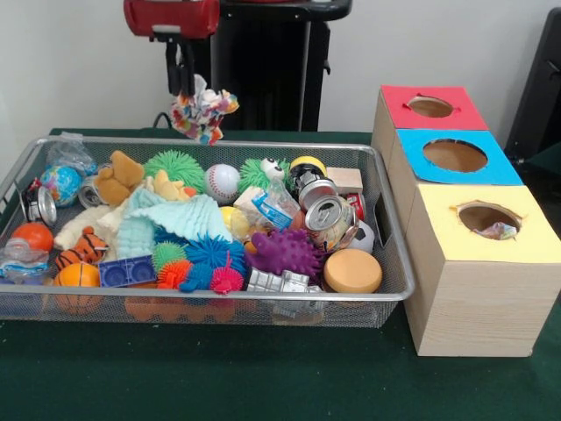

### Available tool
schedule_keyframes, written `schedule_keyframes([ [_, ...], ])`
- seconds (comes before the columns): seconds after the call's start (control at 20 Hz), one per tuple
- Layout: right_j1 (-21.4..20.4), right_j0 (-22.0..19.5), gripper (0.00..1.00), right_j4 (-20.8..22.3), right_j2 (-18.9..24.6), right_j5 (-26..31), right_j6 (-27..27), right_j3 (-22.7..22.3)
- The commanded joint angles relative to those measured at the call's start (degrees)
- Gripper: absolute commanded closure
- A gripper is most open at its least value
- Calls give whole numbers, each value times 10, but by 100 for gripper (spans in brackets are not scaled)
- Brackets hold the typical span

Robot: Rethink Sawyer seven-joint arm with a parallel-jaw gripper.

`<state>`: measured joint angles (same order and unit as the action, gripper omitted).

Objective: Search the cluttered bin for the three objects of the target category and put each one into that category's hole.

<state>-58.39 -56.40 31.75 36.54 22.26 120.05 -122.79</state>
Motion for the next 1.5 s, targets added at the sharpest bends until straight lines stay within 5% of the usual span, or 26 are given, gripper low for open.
schedule_keyframes([
  [0.05, -84, -21, 100, -79, 106, 104, -143, -58],
  [0.35, -166, -34, 100, -178, 159, 149, -159, -77],
  [0.55, -166, -5, 100, -209, 163, 175, -114, -63],
  [1.05, -118, 148, 100, -174, 53, 174, 69, 12],
  [1.5, -40, 249, 100, -149, -45, 129, 126, 75],
])
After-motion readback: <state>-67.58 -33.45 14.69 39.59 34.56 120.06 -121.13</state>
